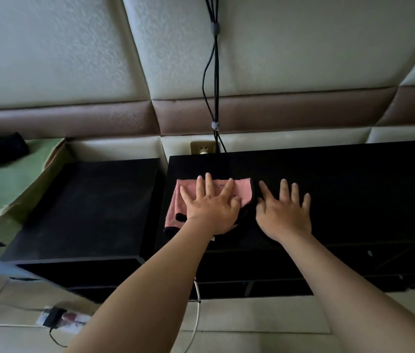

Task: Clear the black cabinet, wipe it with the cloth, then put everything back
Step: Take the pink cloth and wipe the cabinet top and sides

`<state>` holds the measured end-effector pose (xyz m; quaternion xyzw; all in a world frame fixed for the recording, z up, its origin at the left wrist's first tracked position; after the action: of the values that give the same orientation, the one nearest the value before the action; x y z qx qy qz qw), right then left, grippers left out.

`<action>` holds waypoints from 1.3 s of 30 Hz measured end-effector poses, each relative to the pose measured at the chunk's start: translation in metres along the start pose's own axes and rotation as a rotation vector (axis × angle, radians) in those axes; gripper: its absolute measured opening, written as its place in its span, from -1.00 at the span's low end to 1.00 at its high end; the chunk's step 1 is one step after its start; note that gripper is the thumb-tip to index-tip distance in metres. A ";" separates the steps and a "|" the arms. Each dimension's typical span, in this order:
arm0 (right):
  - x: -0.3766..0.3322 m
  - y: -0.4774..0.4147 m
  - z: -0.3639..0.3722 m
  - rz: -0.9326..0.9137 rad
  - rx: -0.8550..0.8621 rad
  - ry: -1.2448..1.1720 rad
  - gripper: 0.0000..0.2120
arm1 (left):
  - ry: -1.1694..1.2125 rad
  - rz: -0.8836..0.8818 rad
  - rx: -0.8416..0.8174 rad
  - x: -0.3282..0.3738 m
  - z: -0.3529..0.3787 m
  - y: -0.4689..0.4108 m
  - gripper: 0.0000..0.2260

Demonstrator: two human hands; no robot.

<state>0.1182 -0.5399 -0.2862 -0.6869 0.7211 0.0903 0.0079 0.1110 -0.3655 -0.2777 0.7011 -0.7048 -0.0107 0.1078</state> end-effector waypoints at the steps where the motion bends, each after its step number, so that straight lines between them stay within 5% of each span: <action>1: 0.000 0.000 0.000 -0.003 0.008 -0.005 -0.45 | 0.000 0.005 0.004 0.000 -0.002 -0.009 -0.44; 19: -0.001 -0.004 0.000 0.035 0.008 0.008 -0.46 | 0.042 -0.022 0.046 -0.004 -0.020 -0.109 -0.43; 34: -0.001 -0.004 -0.004 0.037 0.008 0.007 -0.46 | 0.043 0.046 -0.112 -0.008 -0.028 -0.054 -0.44; 39: -0.003 -0.002 -0.005 0.035 0.000 0.005 -0.46 | -0.242 0.016 -0.010 -0.026 -0.062 -0.056 -0.25</action>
<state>0.1211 -0.5383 -0.2809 -0.6742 0.7331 0.0887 0.0047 0.1761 -0.3324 -0.2300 0.6886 -0.7181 -0.0977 0.0256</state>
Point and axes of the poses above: each hand's wrist, its own y-axis away from the middle knuckle, its own z-axis out of the palm, x = y × z, the point moved 5 cm from there along -y, towards the middle knuckle, and after that the axes turned 4 degrees about z, right-handed, at the moved point
